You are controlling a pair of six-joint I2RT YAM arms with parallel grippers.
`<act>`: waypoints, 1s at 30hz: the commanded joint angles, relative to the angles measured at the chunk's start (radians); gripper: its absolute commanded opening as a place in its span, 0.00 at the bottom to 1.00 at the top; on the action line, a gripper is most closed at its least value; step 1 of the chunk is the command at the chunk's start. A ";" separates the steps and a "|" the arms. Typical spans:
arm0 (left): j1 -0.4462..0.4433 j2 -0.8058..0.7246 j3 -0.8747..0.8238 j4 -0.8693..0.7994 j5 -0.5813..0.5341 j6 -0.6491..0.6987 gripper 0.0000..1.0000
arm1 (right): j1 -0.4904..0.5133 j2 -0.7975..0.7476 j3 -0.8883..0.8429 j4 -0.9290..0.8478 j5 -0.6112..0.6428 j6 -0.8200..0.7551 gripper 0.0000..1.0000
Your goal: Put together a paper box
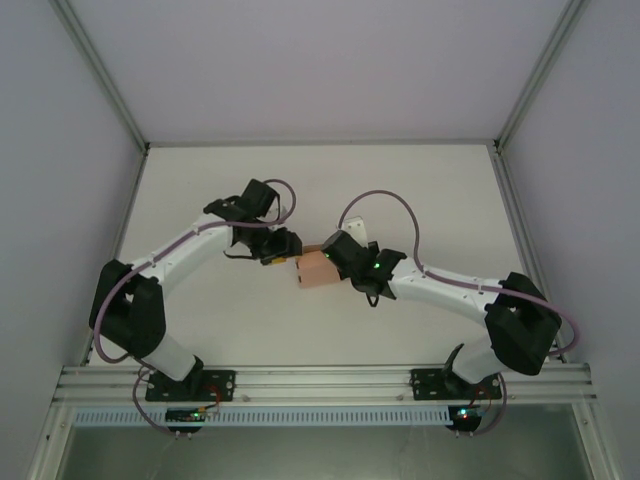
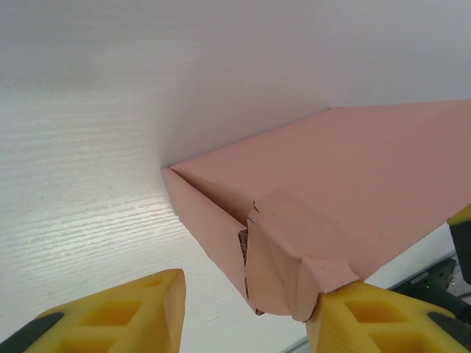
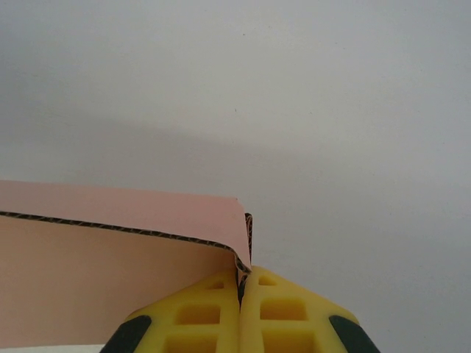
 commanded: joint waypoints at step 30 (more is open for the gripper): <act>-0.081 0.008 0.074 -0.039 -0.146 -0.010 0.24 | 0.012 0.018 -0.040 -0.067 -0.073 0.015 0.00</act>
